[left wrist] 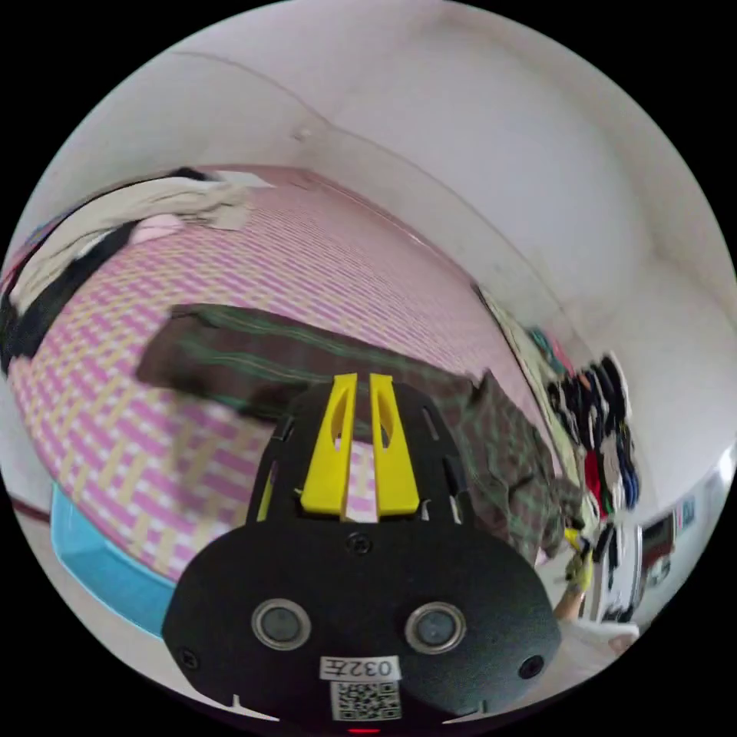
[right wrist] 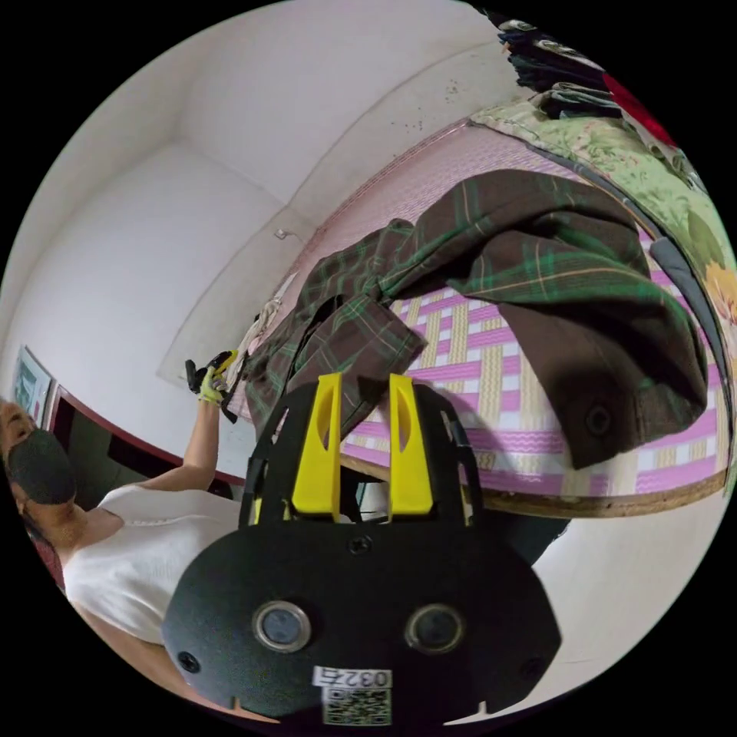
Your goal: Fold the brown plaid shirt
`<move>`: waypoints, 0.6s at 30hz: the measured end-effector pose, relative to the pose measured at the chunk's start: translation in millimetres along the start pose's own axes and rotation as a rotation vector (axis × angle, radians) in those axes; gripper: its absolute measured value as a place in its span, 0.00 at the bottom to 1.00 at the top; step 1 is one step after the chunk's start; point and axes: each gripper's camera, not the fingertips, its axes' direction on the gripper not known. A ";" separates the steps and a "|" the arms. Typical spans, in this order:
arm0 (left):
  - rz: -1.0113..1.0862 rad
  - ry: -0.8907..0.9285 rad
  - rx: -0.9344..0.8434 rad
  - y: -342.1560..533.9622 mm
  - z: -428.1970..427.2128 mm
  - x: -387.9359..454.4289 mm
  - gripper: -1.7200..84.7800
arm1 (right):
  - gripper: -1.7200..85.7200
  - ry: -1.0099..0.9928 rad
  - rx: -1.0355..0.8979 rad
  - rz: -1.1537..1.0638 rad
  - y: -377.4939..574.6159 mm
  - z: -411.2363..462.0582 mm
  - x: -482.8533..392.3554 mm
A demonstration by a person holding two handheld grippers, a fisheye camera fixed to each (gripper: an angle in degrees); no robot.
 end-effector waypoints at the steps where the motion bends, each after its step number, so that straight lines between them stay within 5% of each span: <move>1: 0.041 0.016 -0.043 -2.3 17.1 18.3 0.01 | 0.14 0.016 -0.005 0.009 -2.0 0.9 -1.0; 6: 0.172 0.130 -0.329 -19.5 155.2 120.3 0.01 | 0.15 0.007 -0.014 0.047 -10.7 -0.3 -5.3; 18: 0.240 -0.043 -0.431 -55.0 301.3 194.3 0.01 | 0.09 0.019 -0.038 0.037 -76.7 21.6 1.4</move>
